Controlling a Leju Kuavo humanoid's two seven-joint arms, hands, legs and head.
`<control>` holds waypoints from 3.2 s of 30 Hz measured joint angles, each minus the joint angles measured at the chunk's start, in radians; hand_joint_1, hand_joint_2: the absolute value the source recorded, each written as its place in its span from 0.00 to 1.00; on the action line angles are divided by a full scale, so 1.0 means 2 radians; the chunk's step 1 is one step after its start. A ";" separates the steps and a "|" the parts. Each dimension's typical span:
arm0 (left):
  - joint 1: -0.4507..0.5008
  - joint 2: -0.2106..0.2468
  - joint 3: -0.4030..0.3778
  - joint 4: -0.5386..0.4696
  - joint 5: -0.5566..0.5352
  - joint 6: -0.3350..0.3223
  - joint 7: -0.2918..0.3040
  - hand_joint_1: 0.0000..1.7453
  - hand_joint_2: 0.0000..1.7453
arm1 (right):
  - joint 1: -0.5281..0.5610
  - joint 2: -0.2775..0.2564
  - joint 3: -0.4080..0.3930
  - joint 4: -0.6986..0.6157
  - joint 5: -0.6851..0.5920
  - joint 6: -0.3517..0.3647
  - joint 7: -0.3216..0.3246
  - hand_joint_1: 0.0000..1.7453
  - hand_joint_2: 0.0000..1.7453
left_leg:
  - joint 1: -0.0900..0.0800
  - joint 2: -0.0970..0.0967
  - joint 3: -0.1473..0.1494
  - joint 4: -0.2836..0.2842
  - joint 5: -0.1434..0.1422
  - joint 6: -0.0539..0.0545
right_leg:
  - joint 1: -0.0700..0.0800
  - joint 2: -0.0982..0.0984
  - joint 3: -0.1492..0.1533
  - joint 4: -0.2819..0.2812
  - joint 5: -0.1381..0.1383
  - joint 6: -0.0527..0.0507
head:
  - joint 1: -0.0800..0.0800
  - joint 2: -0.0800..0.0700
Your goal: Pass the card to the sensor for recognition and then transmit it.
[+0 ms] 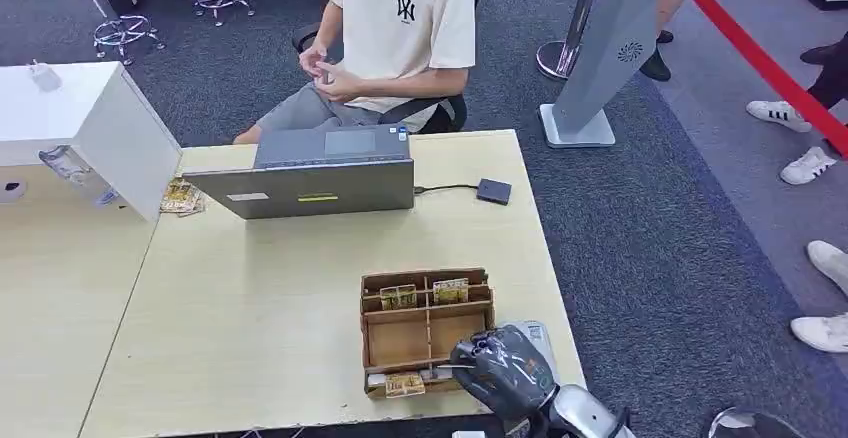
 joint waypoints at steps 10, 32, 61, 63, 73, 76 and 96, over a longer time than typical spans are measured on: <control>-0.001 -0.006 -0.007 0.000 0.003 -0.001 -0.004 0.00 0.00 | 0.000 0.068 -0.034 -0.053 -0.136 0.010 -0.072 1.00 1.00 | 0.000 0.000 0.000 0.000 0.000 0.000 | 0.000 0.000 0.000 0.000 0.000 0.000 | 0.000 0.000; -0.012 -0.011 -0.037 0.000 -0.010 -0.012 0.012 0.00 0.00 | -0.046 0.152 -0.083 -0.118 -0.242 0.171 -0.120 1.00 1.00 | 0.000 0.000 0.000 0.000 0.000 0.000 | 0.000 0.000 0.000 0.000 0.000 0.000 | 0.000 0.000; -0.045 -0.023 -0.119 0.000 -0.051 -0.033 0.072 0.00 0.00 | -0.363 0.236 -0.032 0.195 0.015 -0.048 0.031 1.00 1.00 | 0.000 0.000 0.000 0.000 0.002 -0.001 | 0.000 0.000 0.000 0.001 0.001 0.000 | 0.000 0.000; -0.048 -0.024 -0.125 0.000 -0.053 -0.033 0.075 0.00 0.00 | -0.378 0.241 -0.032 0.222 0.034 -0.054 0.039 1.00 1.00 | 0.000 0.000 0.000 0.000 0.002 -0.001 | 0.000 0.000 0.000 0.001 0.001 0.000 | 0.000 0.000; -0.053 -0.025 -0.143 0.000 -0.052 -0.037 0.081 0.00 0.00 | -0.402 0.261 -0.073 0.288 0.208 -0.056 0.079 0.00 1.00 | 0.000 0.000 0.000 0.000 0.002 -0.001 | 0.000 0.000 0.000 0.001 0.001 0.000 | 0.000 0.000; -0.053 -0.025 -0.147 0.000 -0.050 -0.037 0.081 0.00 0.00 | -0.402 0.263 -0.089 0.293 0.240 -0.057 0.095 0.00 0.00 | 0.000 0.000 0.000 0.000 0.002 -0.001 | 0.000 0.000 0.000 0.001 0.001 0.000 | 0.000 0.000; -0.051 -0.025 -0.155 0.000 -0.018 -0.032 0.067 0.00 0.00 | -0.304 0.282 -0.146 0.199 -0.078 0.007 -0.043 0.00 0.00 | 0.000 0.000 0.000 0.000 0.002 -0.001 | 0.000 0.000 -0.001 0.001 0.001 0.000 | 0.000 0.000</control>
